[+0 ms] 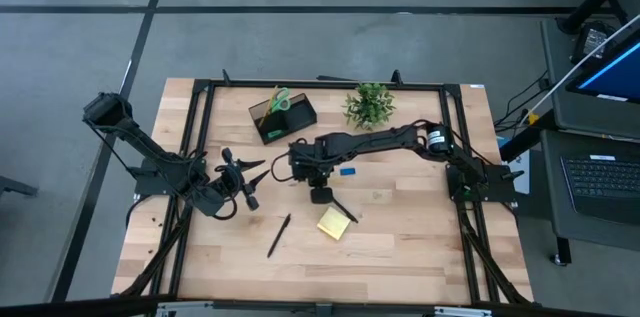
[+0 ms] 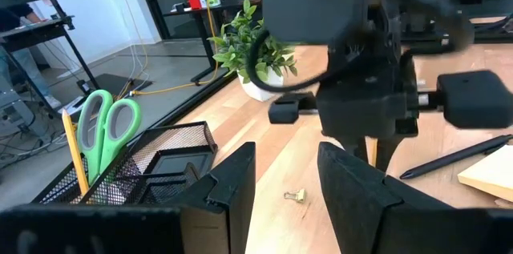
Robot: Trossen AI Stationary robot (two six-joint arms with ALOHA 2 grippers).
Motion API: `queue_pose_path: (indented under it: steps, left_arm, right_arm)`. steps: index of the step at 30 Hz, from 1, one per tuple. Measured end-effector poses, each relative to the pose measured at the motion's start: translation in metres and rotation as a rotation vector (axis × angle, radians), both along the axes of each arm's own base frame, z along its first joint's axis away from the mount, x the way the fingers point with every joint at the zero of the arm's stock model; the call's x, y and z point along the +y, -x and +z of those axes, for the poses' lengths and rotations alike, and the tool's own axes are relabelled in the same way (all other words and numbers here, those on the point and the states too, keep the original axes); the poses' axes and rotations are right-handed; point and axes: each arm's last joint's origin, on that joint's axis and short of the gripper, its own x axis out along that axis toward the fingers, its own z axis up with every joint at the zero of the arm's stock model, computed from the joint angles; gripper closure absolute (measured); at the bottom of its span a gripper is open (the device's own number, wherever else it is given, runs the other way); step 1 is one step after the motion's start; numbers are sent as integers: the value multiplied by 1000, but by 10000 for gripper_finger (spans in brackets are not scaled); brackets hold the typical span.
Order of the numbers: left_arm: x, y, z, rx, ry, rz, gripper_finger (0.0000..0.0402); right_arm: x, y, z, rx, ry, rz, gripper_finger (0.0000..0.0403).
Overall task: Pick and place office supplies into organizer
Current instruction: Put the pencil into the desk organizer
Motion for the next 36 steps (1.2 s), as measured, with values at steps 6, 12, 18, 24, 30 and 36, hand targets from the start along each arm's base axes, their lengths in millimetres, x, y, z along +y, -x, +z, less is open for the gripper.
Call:
queue_pose_path:
  steps: [6,12,18,24,30,36]
  left_arm:
    - [0,0,0,0,0,0,270]
    - [0,0,0,0,0,0,270]
    - [0,0,0,6,-9,-2,270]
    - [0,0,1,39,-68,2,270]
    - [2,6,10,27,-109,22,270]
    - [5,12,14,39,-127,33,270]
  right_arm:
    - [-1,-6,17,-43,8,19,366]
    - [-3,-11,31,-88,12,23,375]
    - [-11,-15,43,-128,21,23,362]
    - [-17,-17,48,-143,23,12,369]
    - [-22,-17,48,-146,24,3,373]
    - [-23,-18,49,-167,34,19,362]
